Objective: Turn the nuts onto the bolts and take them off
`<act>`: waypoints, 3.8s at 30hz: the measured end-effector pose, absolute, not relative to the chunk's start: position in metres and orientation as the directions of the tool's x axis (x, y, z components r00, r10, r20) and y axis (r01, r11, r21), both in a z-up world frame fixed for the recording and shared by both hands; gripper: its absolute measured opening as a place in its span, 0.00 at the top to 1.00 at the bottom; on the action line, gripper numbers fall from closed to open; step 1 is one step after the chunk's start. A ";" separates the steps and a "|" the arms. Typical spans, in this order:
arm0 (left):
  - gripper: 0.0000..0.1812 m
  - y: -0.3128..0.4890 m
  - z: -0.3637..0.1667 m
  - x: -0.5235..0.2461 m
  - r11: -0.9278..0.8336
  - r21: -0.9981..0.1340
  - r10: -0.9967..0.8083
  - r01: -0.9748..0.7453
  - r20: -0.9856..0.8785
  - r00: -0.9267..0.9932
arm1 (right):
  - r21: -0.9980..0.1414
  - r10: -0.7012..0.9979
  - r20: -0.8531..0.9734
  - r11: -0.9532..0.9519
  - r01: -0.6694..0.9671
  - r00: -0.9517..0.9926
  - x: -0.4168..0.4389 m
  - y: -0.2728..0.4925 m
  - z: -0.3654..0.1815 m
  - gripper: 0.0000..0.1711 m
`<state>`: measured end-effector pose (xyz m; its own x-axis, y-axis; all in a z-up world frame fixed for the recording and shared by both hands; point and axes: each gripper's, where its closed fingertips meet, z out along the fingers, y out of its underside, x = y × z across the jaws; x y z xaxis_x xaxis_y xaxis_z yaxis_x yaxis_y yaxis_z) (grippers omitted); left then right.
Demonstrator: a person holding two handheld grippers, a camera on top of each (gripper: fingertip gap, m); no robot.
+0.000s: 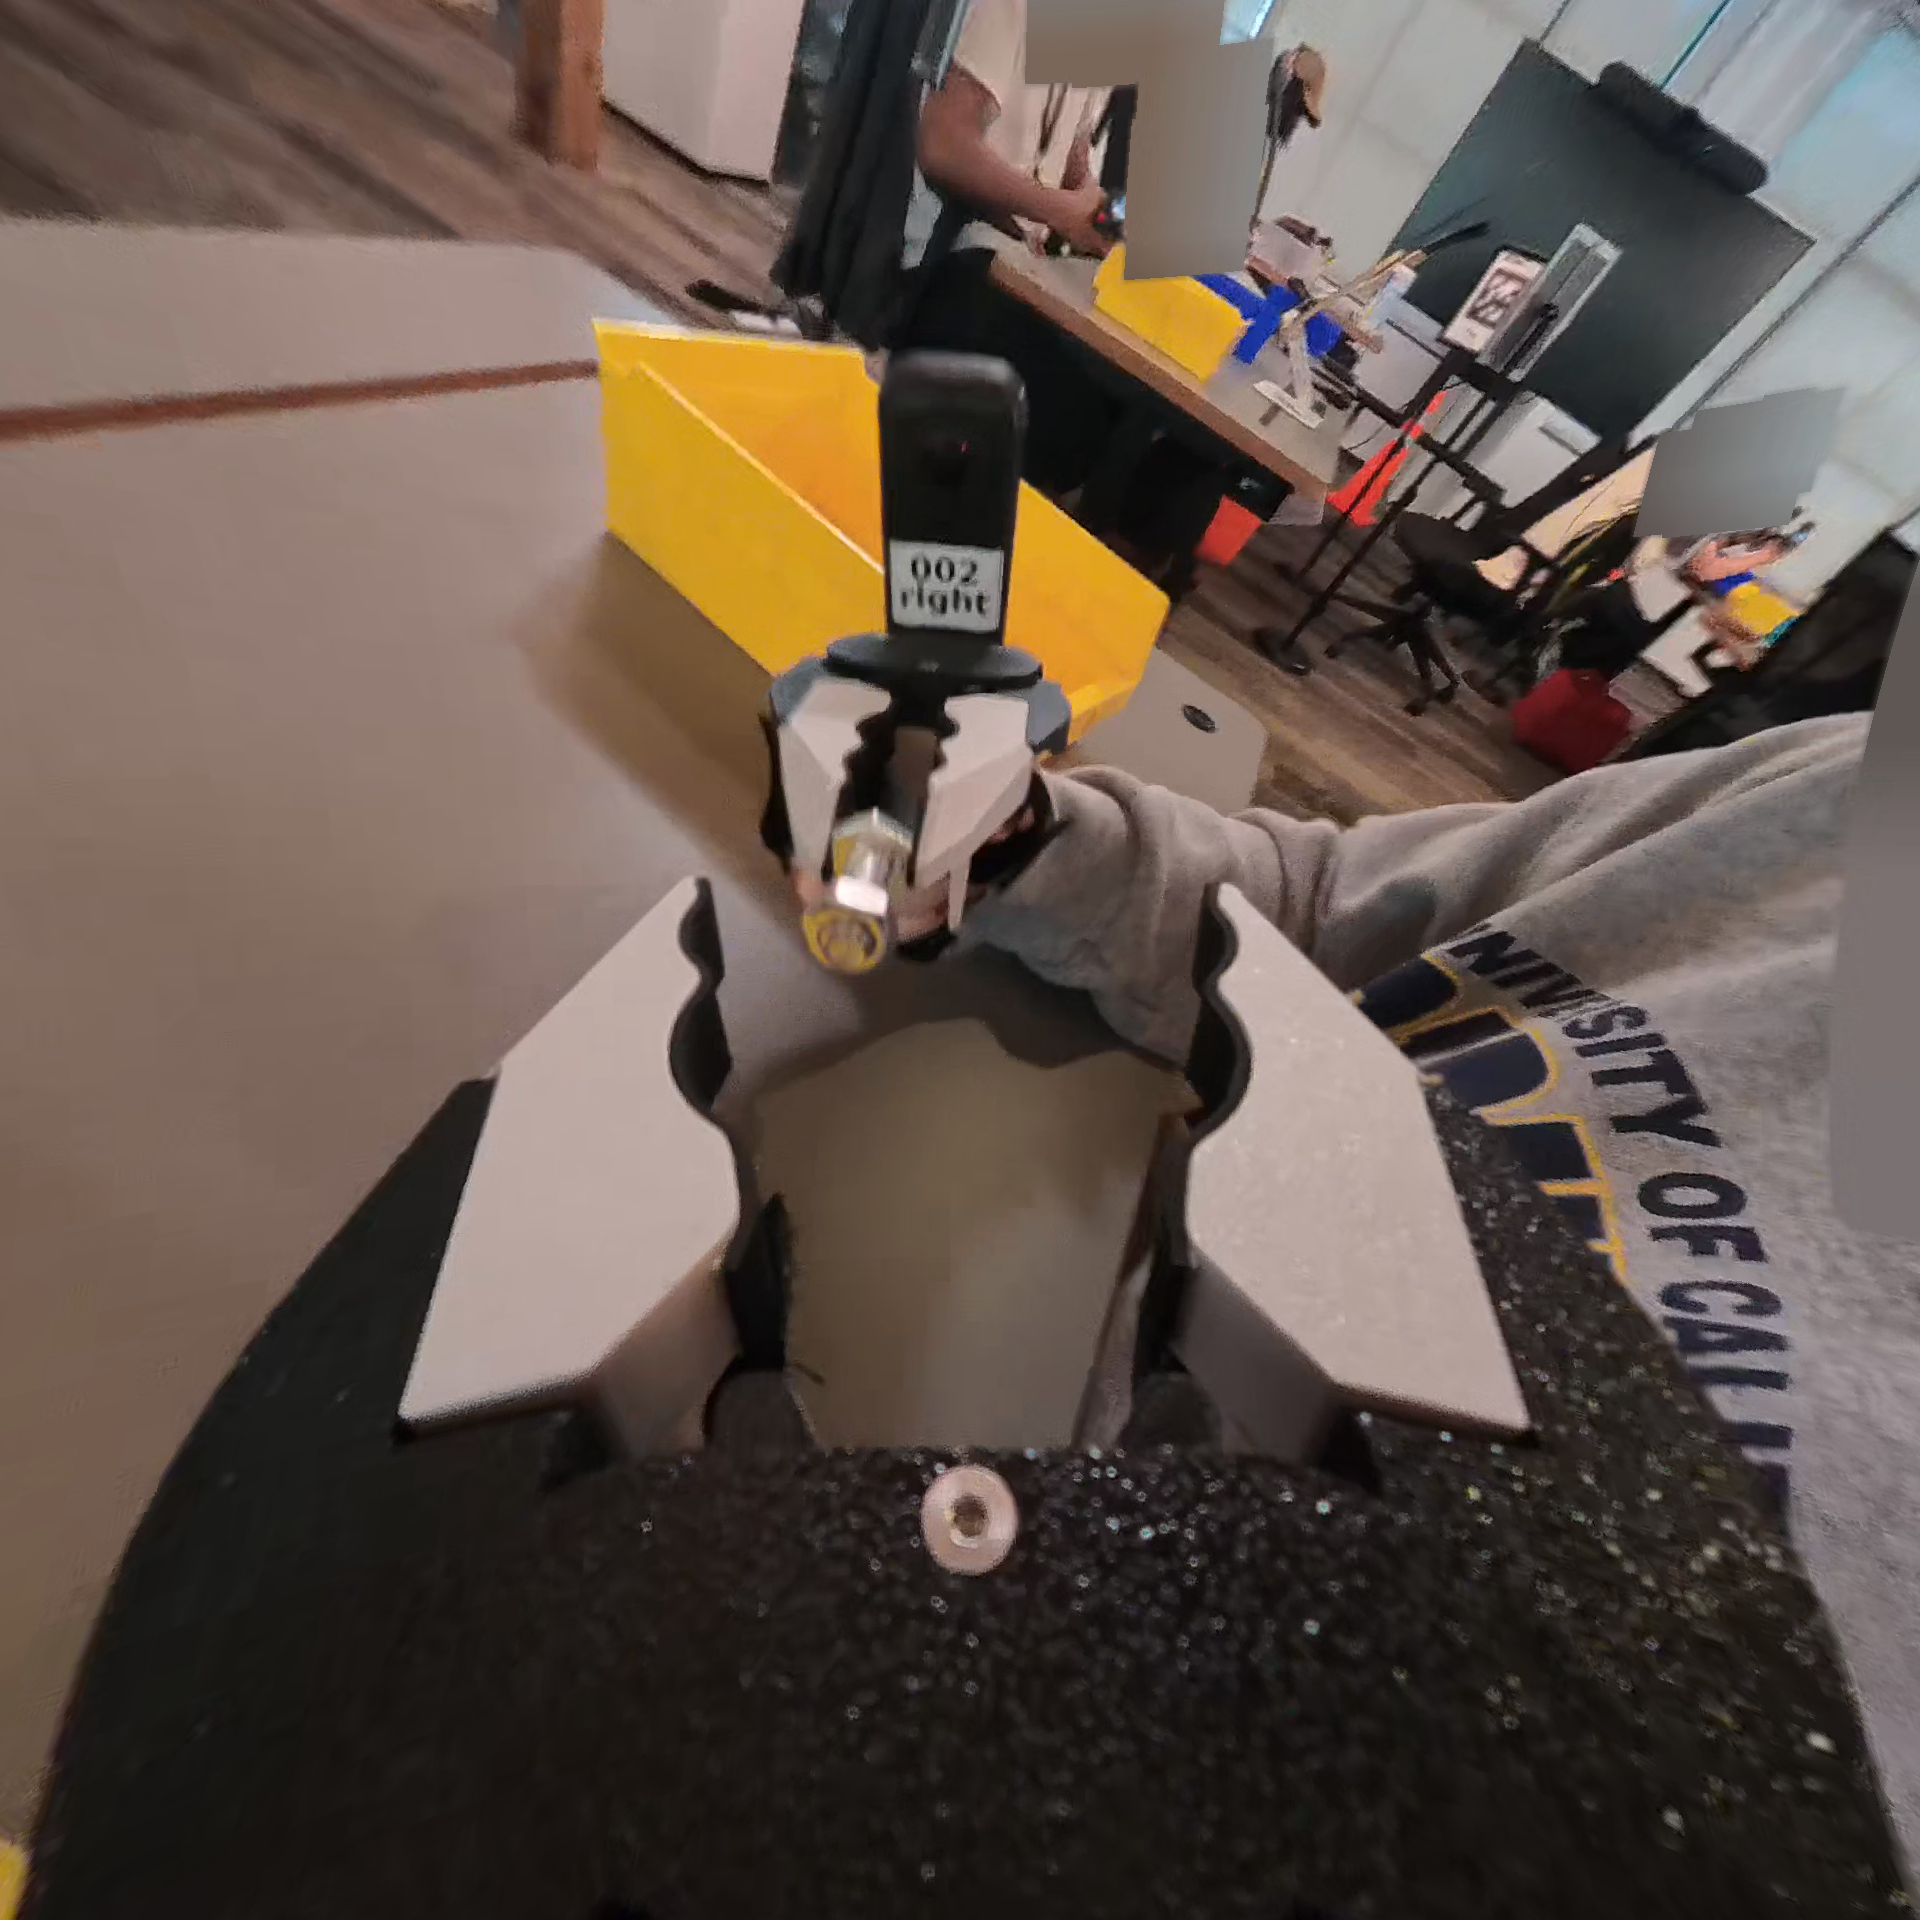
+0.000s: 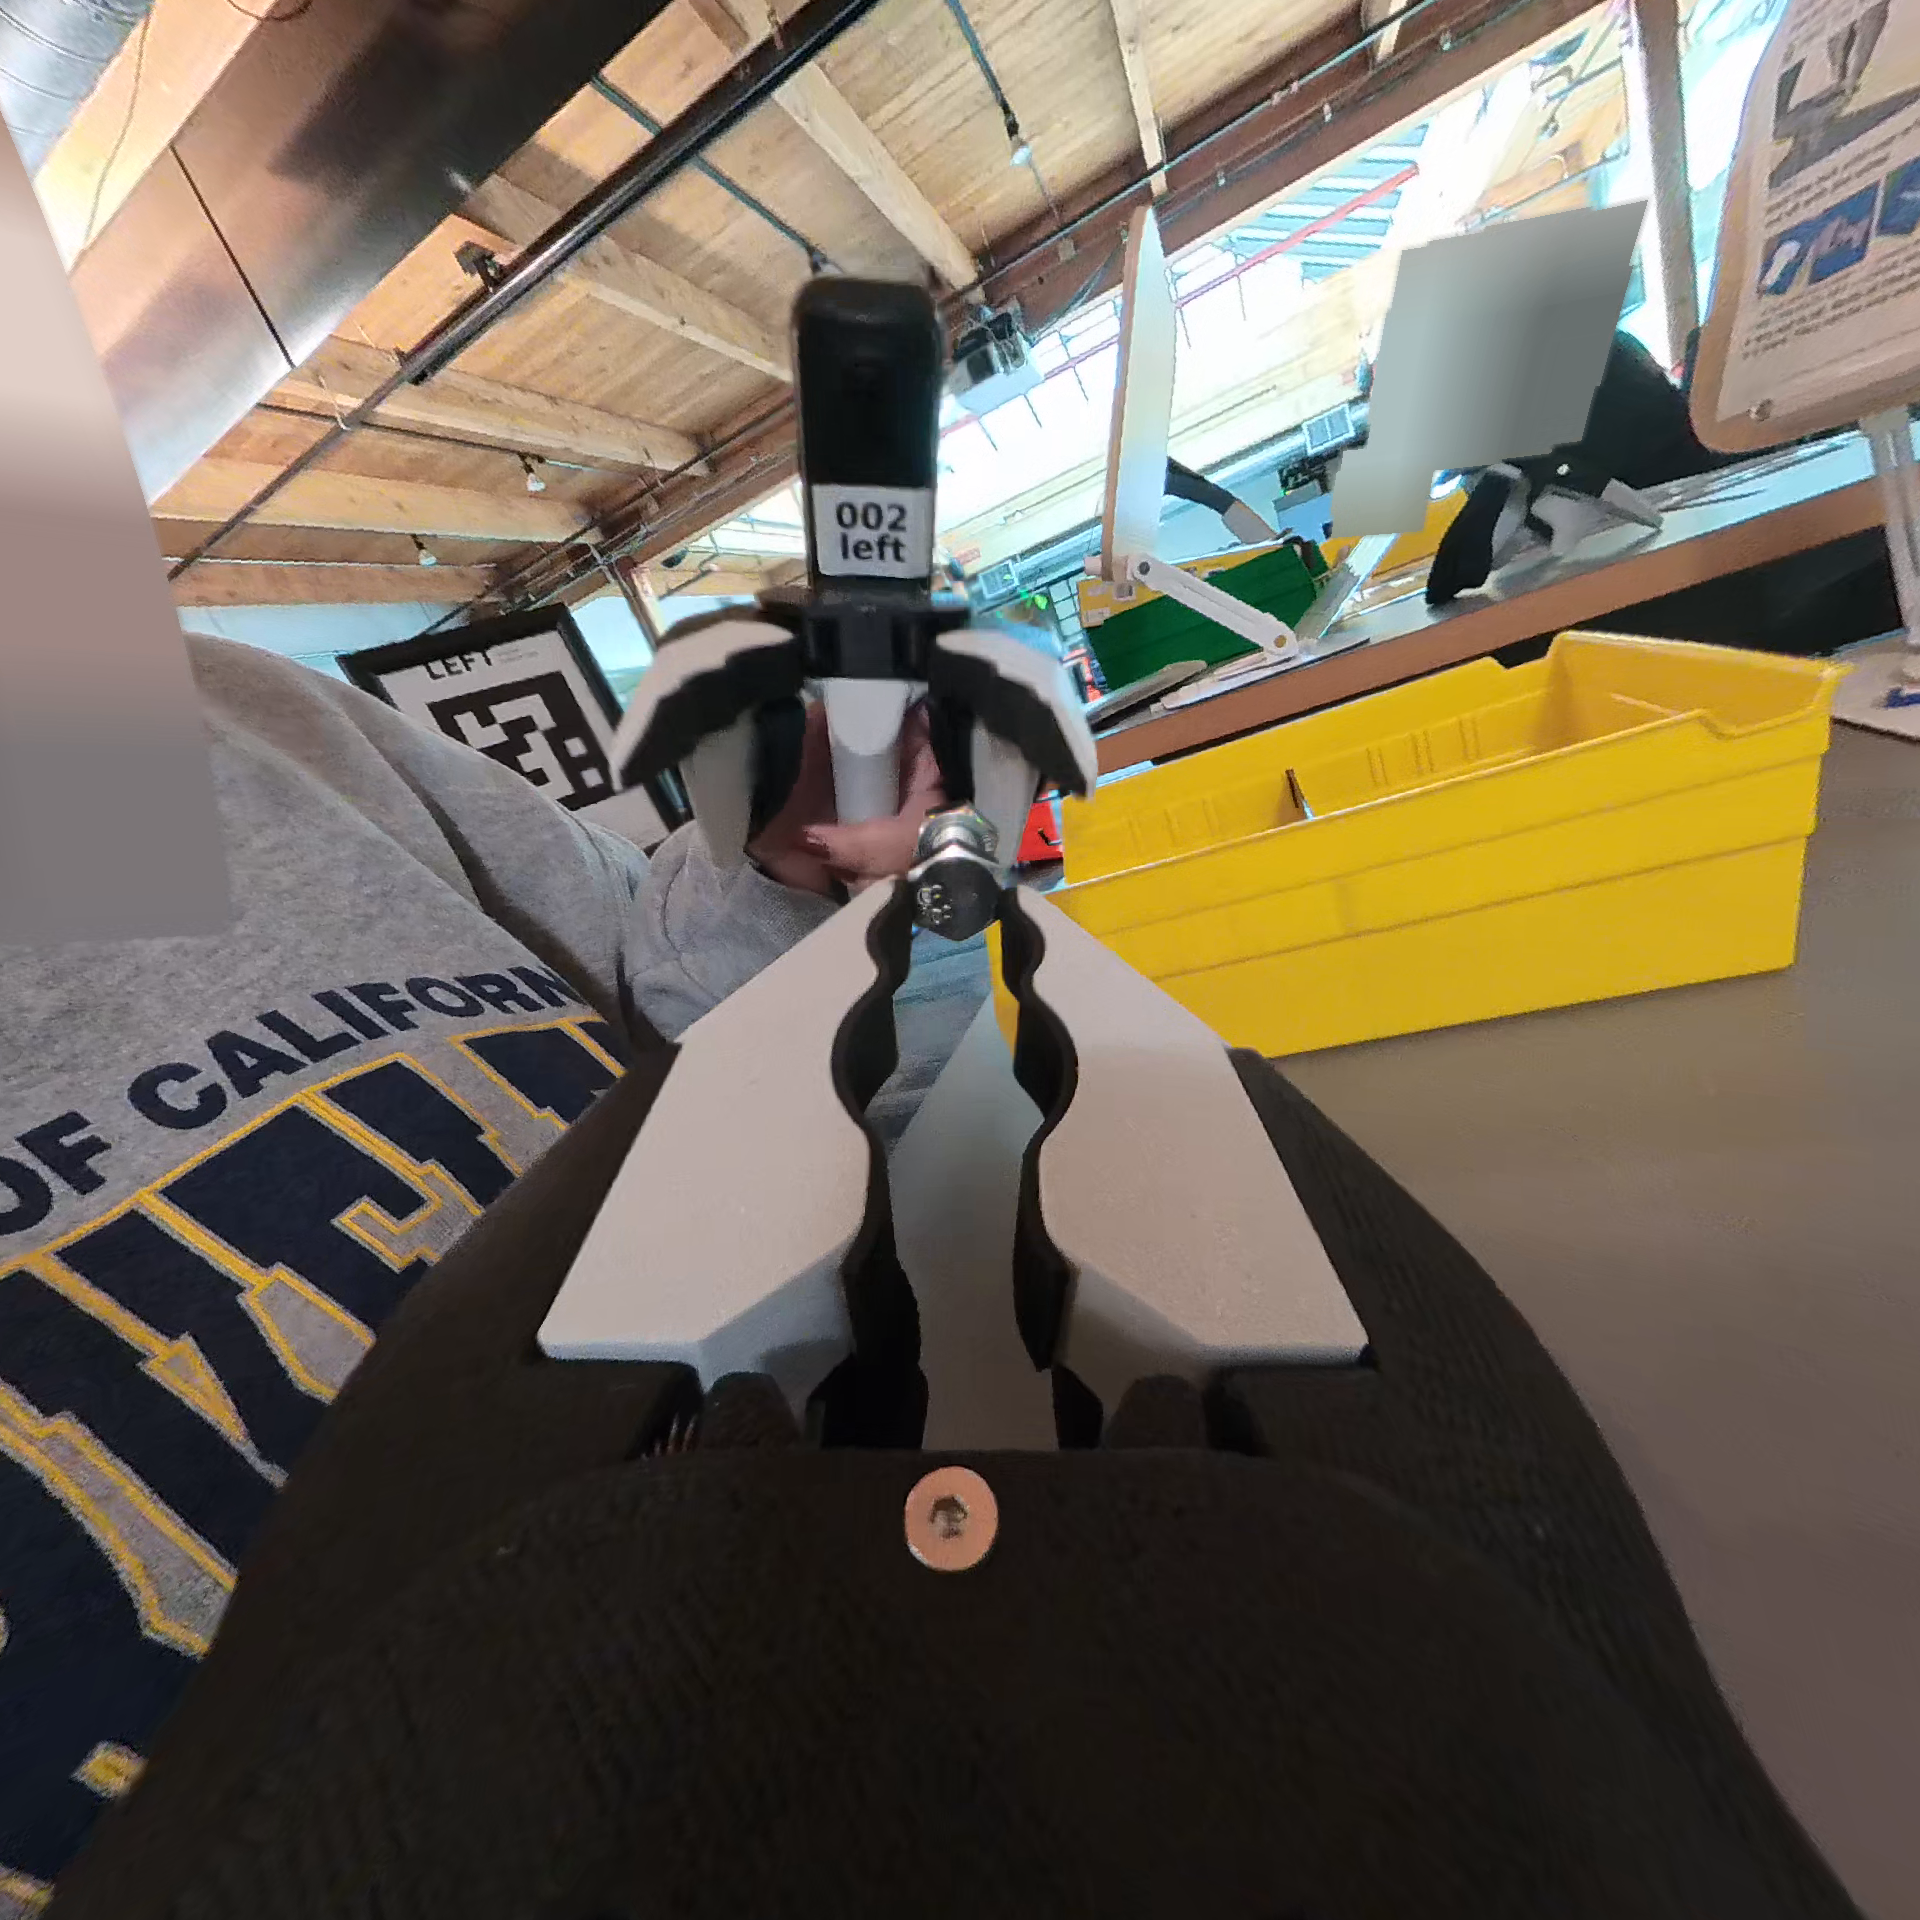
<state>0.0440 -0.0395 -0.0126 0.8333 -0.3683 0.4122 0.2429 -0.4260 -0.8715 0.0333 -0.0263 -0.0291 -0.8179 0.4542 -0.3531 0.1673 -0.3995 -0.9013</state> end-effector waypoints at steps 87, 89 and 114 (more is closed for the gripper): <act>0.50 -0.041 -0.027 0.061 -0.452 -0.823 -0.427 0.343 0.538 0.727 | -0.935 0.480 -0.240 -0.349 0.067 -0.844 0.040 -0.035 -0.028 0.91; 0.50 -0.042 -0.029 0.068 -0.472 -0.808 -0.444 0.353 0.564 0.696 | -0.932 0.513 -0.241 -0.358 0.049 -0.824 0.037 -0.029 -0.027 0.91; 0.64 -0.045 -0.013 0.065 -0.429 -0.850 -0.474 0.307 0.501 0.724 | -0.949 0.483 -0.243 -0.297 0.103 -0.841 0.039 -0.038 -0.040 0.91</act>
<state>0.0646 -0.0447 -0.0133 0.7245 -0.4737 0.5007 0.3071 -0.4285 -0.8497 0.0389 -0.0375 -0.0399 -0.8413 0.4832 -0.2425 0.1034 -0.2965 -0.9494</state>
